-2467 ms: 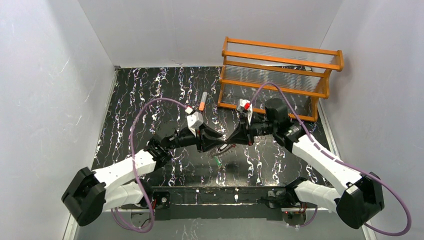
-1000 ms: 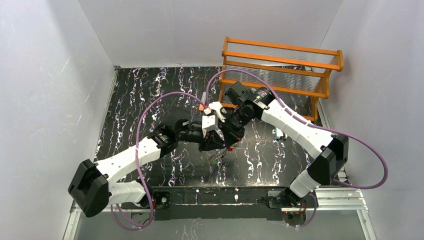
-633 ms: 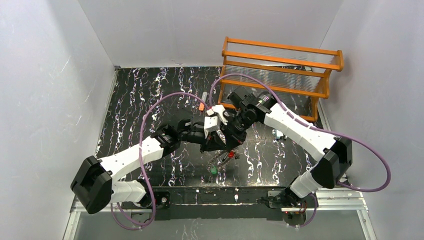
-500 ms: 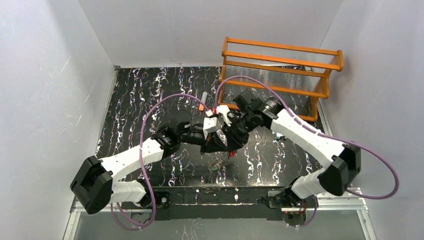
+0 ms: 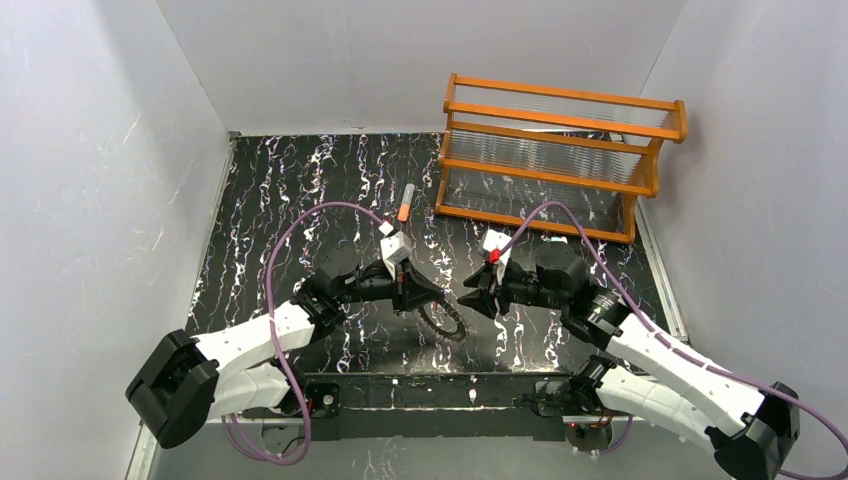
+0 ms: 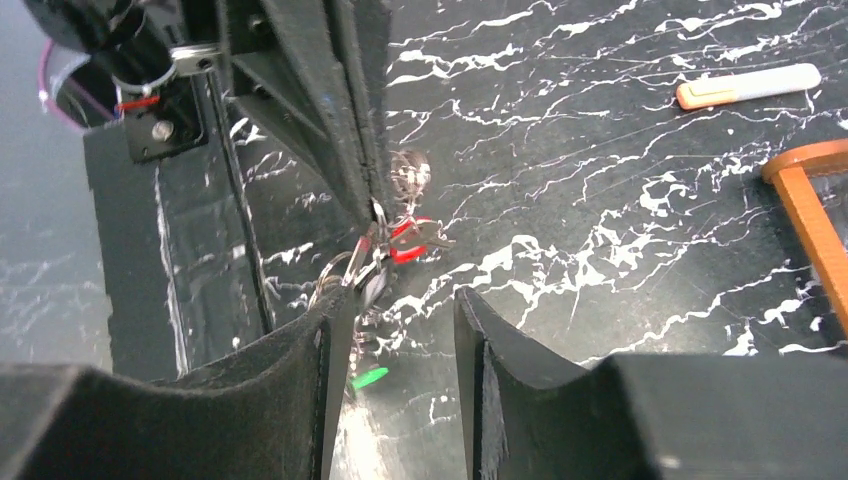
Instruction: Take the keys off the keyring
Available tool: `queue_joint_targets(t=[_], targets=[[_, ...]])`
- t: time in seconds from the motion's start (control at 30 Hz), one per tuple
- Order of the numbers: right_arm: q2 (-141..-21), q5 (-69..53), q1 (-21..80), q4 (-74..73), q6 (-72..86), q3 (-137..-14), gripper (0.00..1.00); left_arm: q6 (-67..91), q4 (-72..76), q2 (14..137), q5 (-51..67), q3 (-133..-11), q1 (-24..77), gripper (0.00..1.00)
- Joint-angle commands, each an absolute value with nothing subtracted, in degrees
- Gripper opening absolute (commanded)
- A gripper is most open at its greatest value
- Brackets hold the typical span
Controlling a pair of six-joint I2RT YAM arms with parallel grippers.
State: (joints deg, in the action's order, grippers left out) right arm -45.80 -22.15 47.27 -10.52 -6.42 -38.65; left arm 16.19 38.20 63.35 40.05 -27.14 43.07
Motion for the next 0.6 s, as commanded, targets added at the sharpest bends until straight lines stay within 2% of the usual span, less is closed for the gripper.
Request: queue_joint_targets(t=[0.0,0.17,0.4,0.57], targets=[[-45.4,-17.8,47.4,12.4,3.7,-33.1,0.49,20.8,49.4,59.9,34.4,-25.1,43.1,0.00],[-46.6,-19.2,48.1,18.5,9.3,-29.7,0.50,20.5,49.8,59.2,31.0,-24.1,43.1,0.00],[-47.2,-18.3,49.6,19.5,13.3,-27.4,0.50,19.9,50.3,57.8,26.1,-22.7,43.3,0.00],[-48.8,-16.7,52.2,20.5,15.4,-26.6,0.44,19.9,51.5,58.0,23.2,-22.2,44.7,0.00]])
